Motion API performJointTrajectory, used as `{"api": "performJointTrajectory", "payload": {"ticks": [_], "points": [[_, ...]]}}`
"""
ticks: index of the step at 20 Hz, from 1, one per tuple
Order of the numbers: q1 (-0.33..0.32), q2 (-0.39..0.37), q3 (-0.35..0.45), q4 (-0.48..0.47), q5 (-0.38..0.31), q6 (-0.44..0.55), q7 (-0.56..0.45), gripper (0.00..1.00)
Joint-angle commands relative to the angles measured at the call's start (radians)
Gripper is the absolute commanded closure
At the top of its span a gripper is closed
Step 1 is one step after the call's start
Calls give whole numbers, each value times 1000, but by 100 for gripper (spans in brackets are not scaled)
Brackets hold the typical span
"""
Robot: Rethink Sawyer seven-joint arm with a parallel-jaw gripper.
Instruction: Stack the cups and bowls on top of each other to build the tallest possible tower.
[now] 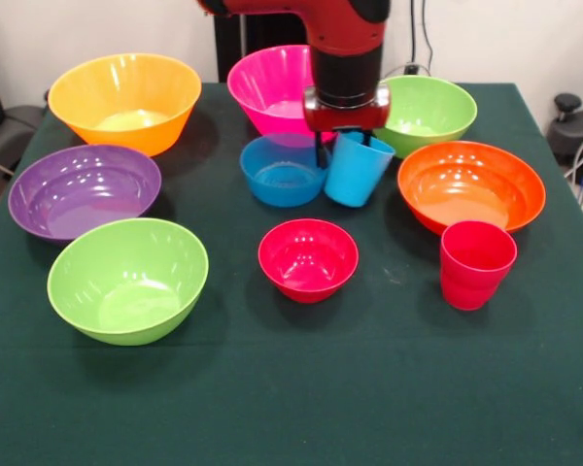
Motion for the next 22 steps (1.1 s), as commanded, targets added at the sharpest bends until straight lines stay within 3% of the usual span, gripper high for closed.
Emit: {"api": "performJointTrajectory", "payload": {"ticks": [1,10,22], "points": [[46,-8,59,65,58,-91,204,0],[15,-3,76,71,26,-102,181,0],[-67,81,84,31,-57,-167,94,0]]}}
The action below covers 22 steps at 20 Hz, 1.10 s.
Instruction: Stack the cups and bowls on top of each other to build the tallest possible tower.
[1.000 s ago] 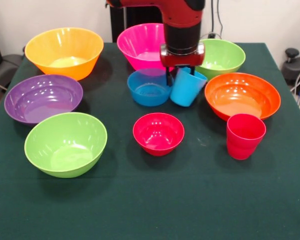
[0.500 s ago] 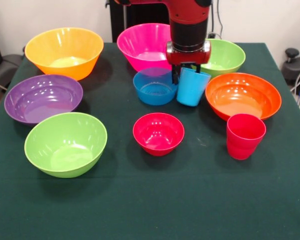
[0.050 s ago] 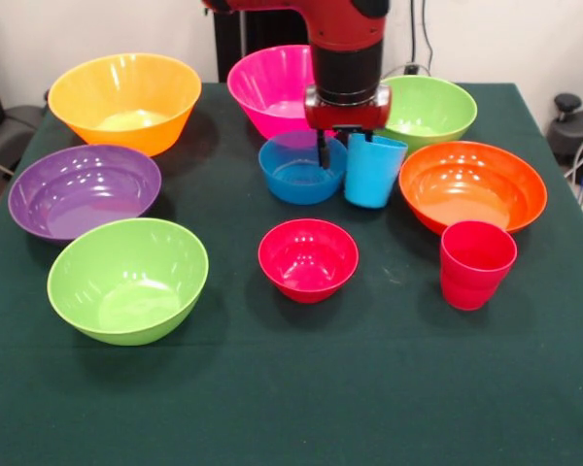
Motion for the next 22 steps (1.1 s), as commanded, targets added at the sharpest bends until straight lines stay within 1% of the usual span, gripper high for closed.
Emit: {"api": "performJointTrajectory", "payload": {"ticks": [1,7,17,19,22], "points": [[-37,78,82,-9,-76,-83,26,0],[-38,71,85,-8,-78,-71,31,0],[-20,68,60,86,-107,-171,91,0],[-12,61,55,100,-105,-179,100,0],[-11,64,56,86,-93,-165,95,0]]}}
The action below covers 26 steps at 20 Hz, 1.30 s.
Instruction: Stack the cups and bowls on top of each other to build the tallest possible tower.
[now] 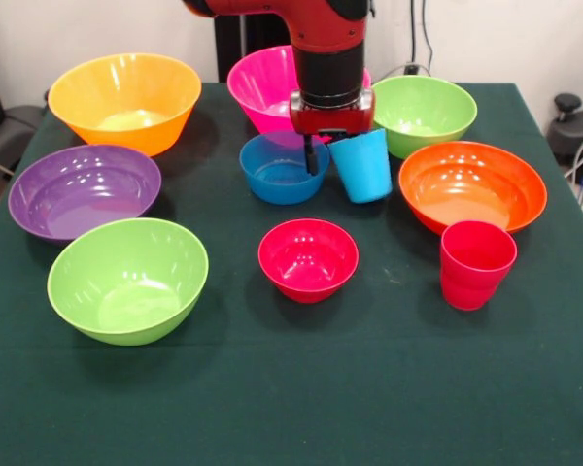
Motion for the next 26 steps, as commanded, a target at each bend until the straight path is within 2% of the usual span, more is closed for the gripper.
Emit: {"api": "performJointTrajectory", "payload": {"ticks": [1,7,10,17,26], "points": [[33,46,42,53,-51,-58,96,0],[28,48,50,11,-22,3,76,0],[55,26,55,-1,0,33,84,0],[75,54,51,-23,-9,-22,93,0],[88,25,51,-35,-2,16,80,0]]}}
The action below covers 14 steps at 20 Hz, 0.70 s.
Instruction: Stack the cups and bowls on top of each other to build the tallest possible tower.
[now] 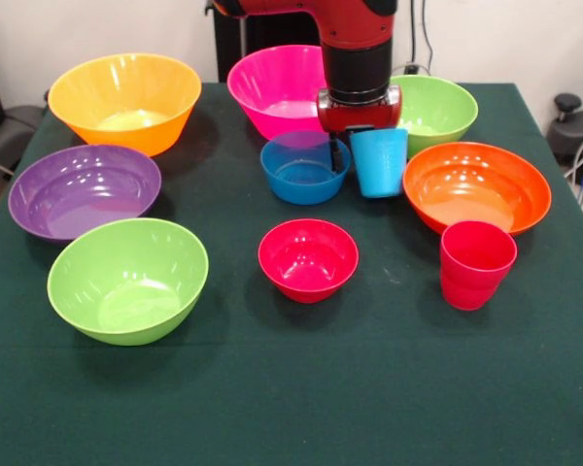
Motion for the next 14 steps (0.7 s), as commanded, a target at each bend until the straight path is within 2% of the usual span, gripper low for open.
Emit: {"api": "performJointTrajectory", "payload": {"ticks": [1,14], "points": [[30,25,48,-51,-2,40,79,0],[4,26,47,-52,-21,40,57,0]]}}
